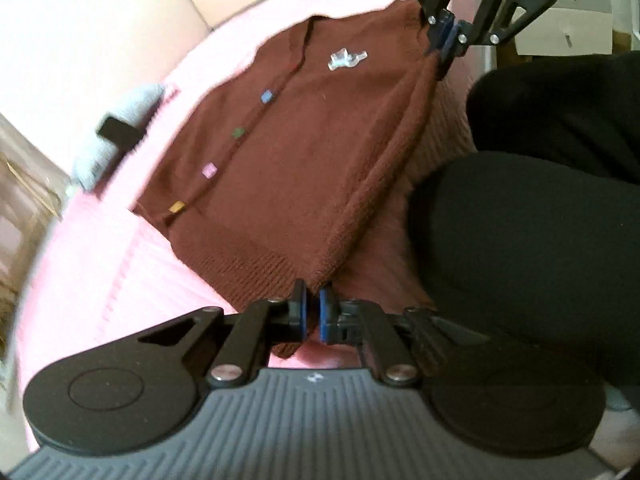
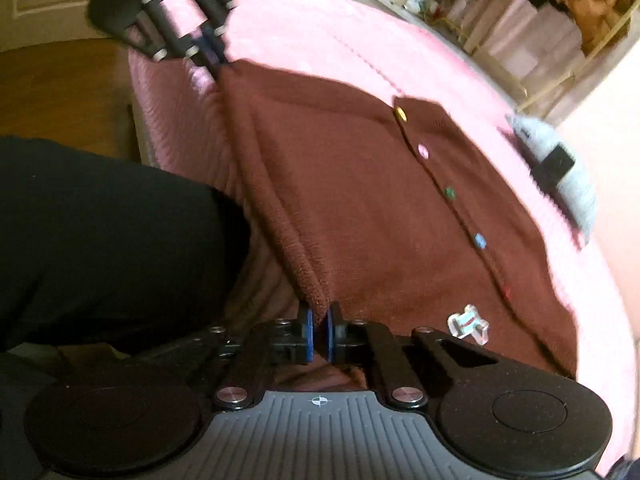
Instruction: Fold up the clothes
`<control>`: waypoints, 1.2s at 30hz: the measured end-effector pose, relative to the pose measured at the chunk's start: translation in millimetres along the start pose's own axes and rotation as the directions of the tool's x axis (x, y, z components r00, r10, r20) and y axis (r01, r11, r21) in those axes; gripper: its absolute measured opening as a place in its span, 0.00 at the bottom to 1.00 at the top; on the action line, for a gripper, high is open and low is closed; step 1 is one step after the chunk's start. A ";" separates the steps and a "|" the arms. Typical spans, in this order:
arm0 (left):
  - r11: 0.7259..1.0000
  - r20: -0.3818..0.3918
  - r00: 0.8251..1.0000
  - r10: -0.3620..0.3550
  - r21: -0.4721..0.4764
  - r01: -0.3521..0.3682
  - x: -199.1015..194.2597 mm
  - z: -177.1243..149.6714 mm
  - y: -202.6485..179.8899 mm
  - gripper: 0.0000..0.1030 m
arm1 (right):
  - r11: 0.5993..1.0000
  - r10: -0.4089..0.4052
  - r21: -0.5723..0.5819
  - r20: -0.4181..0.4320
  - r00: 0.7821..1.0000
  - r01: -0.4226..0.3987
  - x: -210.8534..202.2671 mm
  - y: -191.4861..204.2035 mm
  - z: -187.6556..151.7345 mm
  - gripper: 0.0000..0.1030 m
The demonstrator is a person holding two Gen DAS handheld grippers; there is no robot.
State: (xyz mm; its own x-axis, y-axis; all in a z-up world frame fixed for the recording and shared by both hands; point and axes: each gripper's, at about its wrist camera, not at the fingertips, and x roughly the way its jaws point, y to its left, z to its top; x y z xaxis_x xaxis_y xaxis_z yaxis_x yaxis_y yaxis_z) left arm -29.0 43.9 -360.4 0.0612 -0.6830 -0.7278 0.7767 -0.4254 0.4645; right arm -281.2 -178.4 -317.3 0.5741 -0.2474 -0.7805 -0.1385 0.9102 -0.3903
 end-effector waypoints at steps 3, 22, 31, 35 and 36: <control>0.999 -0.038 0.999 -0.033 -0.027 0.032 8.3 -2.6 -0.4 0.05 | 1.000 0.002 0.015 -0.017 1.000 -0.002 8.3 -4.3 -2.0 0.09; 0.726 0.117 0.993 0.014 -0.684 0.070 111.9 55.2 246.5 0.43 | 0.905 -0.095 0.423 0.093 0.991 0.048 28.3 -174.1 -17.9 0.73; 0.428 0.185 0.978 -0.094 -0.880 0.208 205.3 40.2 313.7 0.18 | 0.886 -0.152 0.453 0.073 0.986 0.103 61.1 -194.5 -39.5 0.73; 0.348 0.207 0.971 -0.121 -0.907 0.237 217.1 25.3 328.2 0.18 | 0.860 -0.172 0.499 0.095 0.981 0.102 64.1 -204.0 -43.2 0.73; 0.341 0.210 0.970 -0.125 -0.908 0.241 218.9 23.2 331.8 0.18 | 0.857 -0.179 0.504 0.099 0.979 0.105 63.6 -205.1 -43.4 0.73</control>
State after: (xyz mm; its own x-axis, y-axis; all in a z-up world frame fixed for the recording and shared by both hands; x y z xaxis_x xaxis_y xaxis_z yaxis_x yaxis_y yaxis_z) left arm 227.6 -260.5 -353.8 -0.1699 -0.7338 -0.6577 0.8494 0.2293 -0.4753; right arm -251.3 -395.2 -308.1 0.6669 -0.3718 -0.6458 0.3486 0.9216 -0.1706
